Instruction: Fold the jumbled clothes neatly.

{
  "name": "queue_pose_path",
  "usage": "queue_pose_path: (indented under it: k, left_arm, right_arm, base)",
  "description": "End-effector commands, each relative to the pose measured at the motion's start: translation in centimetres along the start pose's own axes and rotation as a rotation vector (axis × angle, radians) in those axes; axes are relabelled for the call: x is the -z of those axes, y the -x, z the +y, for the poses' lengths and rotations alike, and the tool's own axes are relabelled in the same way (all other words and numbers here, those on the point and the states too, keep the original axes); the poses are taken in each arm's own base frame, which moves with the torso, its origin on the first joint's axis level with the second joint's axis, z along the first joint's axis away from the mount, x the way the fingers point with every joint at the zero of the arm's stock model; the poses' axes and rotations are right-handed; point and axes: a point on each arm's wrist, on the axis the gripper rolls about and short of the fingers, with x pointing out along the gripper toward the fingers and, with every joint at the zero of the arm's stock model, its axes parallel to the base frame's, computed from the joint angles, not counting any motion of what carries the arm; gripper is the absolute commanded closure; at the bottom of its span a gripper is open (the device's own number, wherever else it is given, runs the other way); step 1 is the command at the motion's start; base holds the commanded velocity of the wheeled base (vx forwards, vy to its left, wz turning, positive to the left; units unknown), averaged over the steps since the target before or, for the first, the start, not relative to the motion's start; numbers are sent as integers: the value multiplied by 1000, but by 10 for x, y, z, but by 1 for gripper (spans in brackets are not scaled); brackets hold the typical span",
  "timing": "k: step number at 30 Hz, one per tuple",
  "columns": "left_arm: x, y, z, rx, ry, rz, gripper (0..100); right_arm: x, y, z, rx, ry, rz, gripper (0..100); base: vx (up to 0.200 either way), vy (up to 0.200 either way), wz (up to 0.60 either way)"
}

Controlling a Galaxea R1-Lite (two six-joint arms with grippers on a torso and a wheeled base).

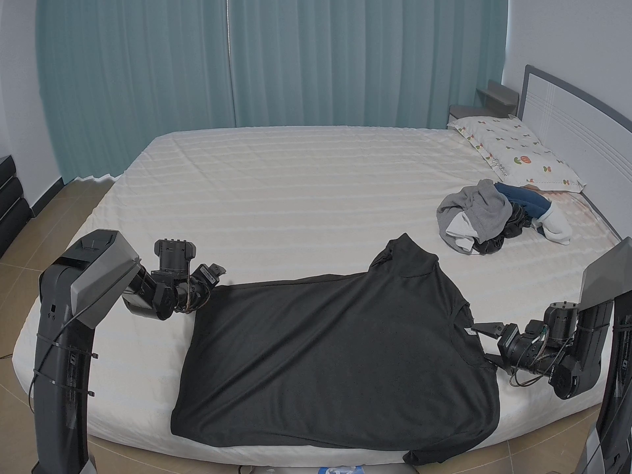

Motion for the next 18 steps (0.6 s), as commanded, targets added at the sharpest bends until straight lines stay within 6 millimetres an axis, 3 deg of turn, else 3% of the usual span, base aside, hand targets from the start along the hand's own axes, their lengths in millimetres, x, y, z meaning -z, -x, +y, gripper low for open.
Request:
queue_pose_path:
  k: [1,3,4,18]
  left_arm:
    - [4,-3,3,-8,-4,11,0]
    - [3,-3,2,-7,-4,10,0]
    - [3,-3,2,-6,-4,9,100]
    - [-2,-17,2,-38,4,-156,100]
  right_arm:
    - [0,0,0,-6,3,-2,0]
    - [0,0,0,-6,3,-2,0]
    - [0,0,0,-4,3,-5,0]
    - [0,0,0,-4,3,-5,0]
  base:
    - [0,0,0]
    - [0,0,0]
    - [0,0,0]
    - [0,0,0]
